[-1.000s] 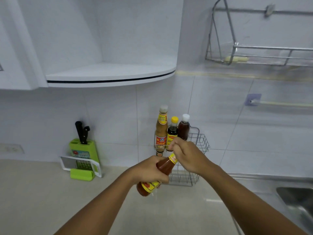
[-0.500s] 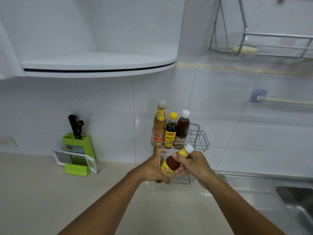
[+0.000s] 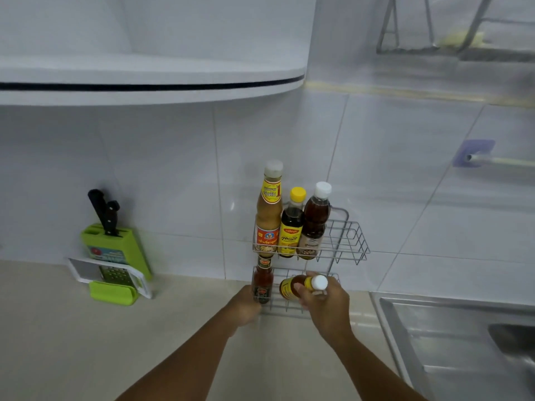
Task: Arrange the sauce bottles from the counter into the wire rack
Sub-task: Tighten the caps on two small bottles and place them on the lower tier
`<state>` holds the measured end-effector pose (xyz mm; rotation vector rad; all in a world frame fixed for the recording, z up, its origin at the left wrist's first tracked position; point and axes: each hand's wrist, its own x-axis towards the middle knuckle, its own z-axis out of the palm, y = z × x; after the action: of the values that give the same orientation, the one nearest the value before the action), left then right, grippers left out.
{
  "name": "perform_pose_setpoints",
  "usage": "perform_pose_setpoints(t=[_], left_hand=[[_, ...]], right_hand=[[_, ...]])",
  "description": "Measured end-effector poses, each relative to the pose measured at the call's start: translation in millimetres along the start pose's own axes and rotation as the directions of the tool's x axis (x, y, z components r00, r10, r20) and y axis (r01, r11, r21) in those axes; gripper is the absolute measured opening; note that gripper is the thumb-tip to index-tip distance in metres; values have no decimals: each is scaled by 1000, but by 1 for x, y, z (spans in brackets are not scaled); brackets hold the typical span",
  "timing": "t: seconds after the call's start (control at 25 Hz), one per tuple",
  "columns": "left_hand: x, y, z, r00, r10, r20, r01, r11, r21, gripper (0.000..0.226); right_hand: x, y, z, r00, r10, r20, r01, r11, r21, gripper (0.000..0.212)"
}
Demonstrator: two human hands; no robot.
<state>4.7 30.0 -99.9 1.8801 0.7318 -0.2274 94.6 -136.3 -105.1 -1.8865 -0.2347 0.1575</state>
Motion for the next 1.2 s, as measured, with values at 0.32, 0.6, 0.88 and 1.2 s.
perform_pose_setpoints(t=[0.32,0.6,0.88,1.2], left_hand=[[42,-12,14,990,-78,-119,70,995,-67,40],[51,-22,8,991,-74,-110,68,996,-64,50],[50,-28,6,996,-70,-52,65,995,-78,67],[-6,-5,-14,998,-53,-19,53,998,14,47]], right_hand=[[40,15,36,992,-26,121,58,960,-273,28],[55,10,53,963,-25,268,125,924,-361,22],[60,1,54,936,34,352,133,888,-441,23],[15,-5,40,978,12,209,67,928,-365,61]])
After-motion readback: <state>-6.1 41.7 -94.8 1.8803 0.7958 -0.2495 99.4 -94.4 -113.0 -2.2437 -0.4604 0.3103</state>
